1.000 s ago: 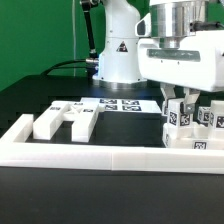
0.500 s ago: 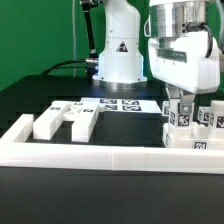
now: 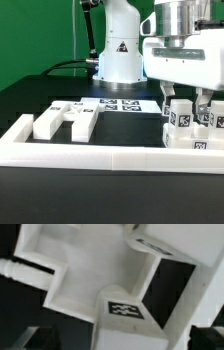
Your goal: Assemble chair
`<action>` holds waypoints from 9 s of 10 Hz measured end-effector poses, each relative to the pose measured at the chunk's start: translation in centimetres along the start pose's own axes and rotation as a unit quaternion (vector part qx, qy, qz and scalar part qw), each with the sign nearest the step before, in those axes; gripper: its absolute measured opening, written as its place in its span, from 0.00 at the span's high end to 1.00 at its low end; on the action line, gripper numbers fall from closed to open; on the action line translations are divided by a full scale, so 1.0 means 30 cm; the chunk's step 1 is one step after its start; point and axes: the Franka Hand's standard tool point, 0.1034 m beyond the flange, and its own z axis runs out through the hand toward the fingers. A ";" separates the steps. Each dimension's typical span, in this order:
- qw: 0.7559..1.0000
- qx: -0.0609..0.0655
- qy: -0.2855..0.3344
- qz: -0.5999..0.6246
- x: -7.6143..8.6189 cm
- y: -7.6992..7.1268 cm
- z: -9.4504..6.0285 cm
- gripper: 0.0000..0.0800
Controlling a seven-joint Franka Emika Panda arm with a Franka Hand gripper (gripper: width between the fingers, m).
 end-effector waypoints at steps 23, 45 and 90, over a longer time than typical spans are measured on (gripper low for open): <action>0.928 -0.018 0.013 -0.372 0.018 0.008 0.002 0.64; 0.941 -0.008 -0.002 -0.338 0.020 0.024 -0.003 0.19; 0.964 -0.049 0.032 -0.258 -0.034 0.149 0.158 0.19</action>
Offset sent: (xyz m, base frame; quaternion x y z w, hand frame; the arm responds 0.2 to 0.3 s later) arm 0.0000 0.0000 0.0000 0.0000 0.0000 -0.1296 0.9916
